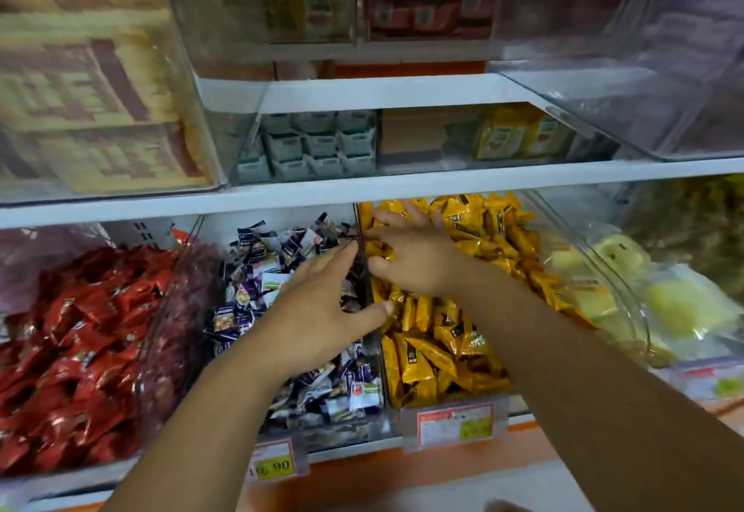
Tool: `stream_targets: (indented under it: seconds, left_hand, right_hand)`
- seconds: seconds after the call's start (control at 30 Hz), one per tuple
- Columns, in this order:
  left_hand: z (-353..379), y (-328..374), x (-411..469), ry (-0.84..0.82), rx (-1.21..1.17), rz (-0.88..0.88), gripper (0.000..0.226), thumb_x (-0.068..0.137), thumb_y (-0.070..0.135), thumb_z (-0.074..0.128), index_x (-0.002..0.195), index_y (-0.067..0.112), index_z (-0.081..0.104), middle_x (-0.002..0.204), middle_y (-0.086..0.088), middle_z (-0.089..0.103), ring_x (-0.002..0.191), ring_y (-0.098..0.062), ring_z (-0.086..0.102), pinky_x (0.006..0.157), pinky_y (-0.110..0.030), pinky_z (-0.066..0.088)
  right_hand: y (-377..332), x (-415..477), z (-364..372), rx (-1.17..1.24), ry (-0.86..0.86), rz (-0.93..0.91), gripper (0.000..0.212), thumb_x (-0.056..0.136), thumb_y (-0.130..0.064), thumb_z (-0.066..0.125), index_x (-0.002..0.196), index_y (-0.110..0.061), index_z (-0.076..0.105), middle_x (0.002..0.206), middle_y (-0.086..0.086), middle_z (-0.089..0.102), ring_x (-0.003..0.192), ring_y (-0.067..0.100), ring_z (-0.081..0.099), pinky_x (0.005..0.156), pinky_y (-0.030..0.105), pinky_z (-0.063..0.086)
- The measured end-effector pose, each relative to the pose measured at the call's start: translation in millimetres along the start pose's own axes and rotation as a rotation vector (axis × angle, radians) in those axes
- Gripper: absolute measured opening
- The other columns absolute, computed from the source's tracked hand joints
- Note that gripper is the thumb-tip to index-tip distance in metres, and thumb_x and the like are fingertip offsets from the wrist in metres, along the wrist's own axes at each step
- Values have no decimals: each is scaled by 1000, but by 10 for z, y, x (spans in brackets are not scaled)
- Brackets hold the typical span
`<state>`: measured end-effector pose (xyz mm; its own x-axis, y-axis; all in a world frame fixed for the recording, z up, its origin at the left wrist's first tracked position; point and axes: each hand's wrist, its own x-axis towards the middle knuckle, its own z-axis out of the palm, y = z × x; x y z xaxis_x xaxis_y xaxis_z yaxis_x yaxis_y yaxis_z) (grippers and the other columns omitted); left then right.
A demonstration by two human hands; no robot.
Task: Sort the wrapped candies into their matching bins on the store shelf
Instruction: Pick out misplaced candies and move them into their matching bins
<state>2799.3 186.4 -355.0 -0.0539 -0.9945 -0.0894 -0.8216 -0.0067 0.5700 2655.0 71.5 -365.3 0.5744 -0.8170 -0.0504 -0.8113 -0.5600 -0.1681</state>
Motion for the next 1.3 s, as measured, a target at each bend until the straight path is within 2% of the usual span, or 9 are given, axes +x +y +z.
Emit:
stream_targets:
  seconds: [0.2, 0.4, 0.5, 0.6, 0.7, 0.87, 1.07, 1.17, 1.3]
  left_hand:
    - [-63, -3, 2, -99, 58, -15, 87, 84, 68, 43, 150, 41, -7, 158, 18, -10, 146, -9, -9, 116, -30, 0]
    - [-59, -35, 35, -144, 85, -52, 81, 82, 74, 39, 143, 56, -11, 159, 16, -10, 147, -15, -10, 119, -43, 2]
    - [-49, -38, 29, -152, 102, -41, 76, 81, 75, 37, 139, 62, -11, 159, 15, -10, 146, -17, -11, 118, -44, 2]
    - [-64, -39, 16, -172, 120, -41, 80, 71, 82, 29, 139, 63, -10, 159, 15, -10, 146, -18, -12, 117, -43, 1]
    - [-94, -60, 10, -195, 134, -43, 85, 63, 85, 28, 137, 66, -11, 159, 15, -11, 146, -17, -12, 117, -39, 1]
    - [-145, -90, 14, -213, 177, -50, 89, 58, 88, 32, 134, 69, -10, 160, 14, -7, 146, -17, -10, 117, -42, 5]
    - [-169, -97, 6, -219, 229, -51, 88, 54, 92, 27, 129, 73, -14, 160, 14, -6, 146, -17, -11, 118, -45, 5]
    - [-162, -91, 14, -216, 224, -52, 88, 55, 92, 29, 130, 73, -11, 160, 14, -5, 146, -16, -11, 118, -45, 6]
    - [-141, -112, 21, -214, 186, -50, 86, 54, 92, 31, 127, 75, -11, 160, 14, -5, 146, -16, -11, 117, -45, 6]
  right_hand:
    - [439, -320, -160, -272, -35, -87, 43, 87, -62, 43, 128, -52, 48, 154, -13, 25, 145, 25, 10, 114, 61, 4]
    - [784, -654, -289, -242, -44, -30, 53, 77, -79, 29, 123, -61, 46, 154, -20, 22, 146, 20, 4, 116, 55, 6]
    - [622, -582, -406, -108, -28, 51, 32, 88, -65, 40, 114, -56, 57, 142, -30, 29, 146, 16, 2, 117, 50, -2]
    - [294, -252, -487, -46, 85, -15, 30, 98, -41, 39, 120, -41, 60, 138, -16, 49, 133, 14, 33, 113, 37, 20]
    - [40, 96, -420, 2, 18, -22, 37, 96, -35, 45, 133, -35, 50, 141, -6, 47, 130, 18, 41, 104, 33, 32]
    - [125, 338, -216, -154, -202, -23, 64, 85, -63, 47, 143, -43, 30, 147, -6, 33, 135, 29, 26, 104, 44, 32]
    - [438, 13, -350, -303, -201, -190, 49, 89, -57, 47, 136, -54, 36, 139, -11, 40, 130, 19, 30, 111, 48, 22]
    - [595, -221, -386, -279, -201, -194, 43, 89, -50, 50, 130, -57, 42, 141, -16, 37, 144, 12, 7, 117, 52, 2]
    - [705, -346, -383, -351, -222, -154, 46, 86, -56, 52, 131, -53, 44, 152, -17, 25, 146, 9, -10, 116, 58, -5]
